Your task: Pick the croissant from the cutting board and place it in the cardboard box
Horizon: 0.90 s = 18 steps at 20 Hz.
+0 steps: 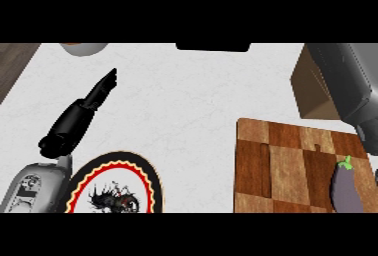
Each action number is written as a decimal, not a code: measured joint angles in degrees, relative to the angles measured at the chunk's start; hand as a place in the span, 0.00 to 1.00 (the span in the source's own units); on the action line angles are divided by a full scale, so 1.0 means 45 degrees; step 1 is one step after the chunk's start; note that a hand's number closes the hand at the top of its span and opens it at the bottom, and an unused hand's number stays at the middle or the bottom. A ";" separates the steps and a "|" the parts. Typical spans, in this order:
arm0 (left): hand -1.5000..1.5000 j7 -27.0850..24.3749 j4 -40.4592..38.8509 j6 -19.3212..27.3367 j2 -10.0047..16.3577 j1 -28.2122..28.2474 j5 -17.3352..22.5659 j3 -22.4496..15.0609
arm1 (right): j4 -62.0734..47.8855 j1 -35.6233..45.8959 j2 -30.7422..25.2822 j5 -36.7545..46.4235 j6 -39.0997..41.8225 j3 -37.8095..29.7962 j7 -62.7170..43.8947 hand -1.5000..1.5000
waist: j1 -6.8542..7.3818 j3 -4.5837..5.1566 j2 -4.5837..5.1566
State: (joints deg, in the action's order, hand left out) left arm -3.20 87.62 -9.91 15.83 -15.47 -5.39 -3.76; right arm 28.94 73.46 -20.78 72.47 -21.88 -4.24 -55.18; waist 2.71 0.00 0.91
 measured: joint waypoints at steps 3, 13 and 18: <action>0.50 -0.0105 0.0077 -0.0092 0.0100 0.0221 0.0057 0.0167 | -0.0822 -0.0034 -0.0481 -0.0039 0.0038 -0.0253 0.0279 1.00 | -0.0076 0.0000 -0.0026; 0.50 -0.0228 0.0012 -0.0121 0.0069 0.0468 -0.0007 0.0370 | -0.2526 -0.0790 -0.1628 -0.2147 0.2654 -0.2060 0.2237 1.00 | -0.0336 -0.0006 -0.0099; 0.50 -0.0284 -0.0002 -0.0167 0.0083 0.0542 0.0024 0.0554 | -0.3004 -0.1293 -0.2181 -0.2877 0.4341 -0.2572 0.2941 0.00 | -0.0398 -0.0006 -0.0125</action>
State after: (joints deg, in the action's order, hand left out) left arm -4.47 87.61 -10.67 16.21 -13.03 -5.28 -1.27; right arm 15.42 67.64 -30.59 59.52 -2.35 -15.81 -41.95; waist 0.92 -0.03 0.35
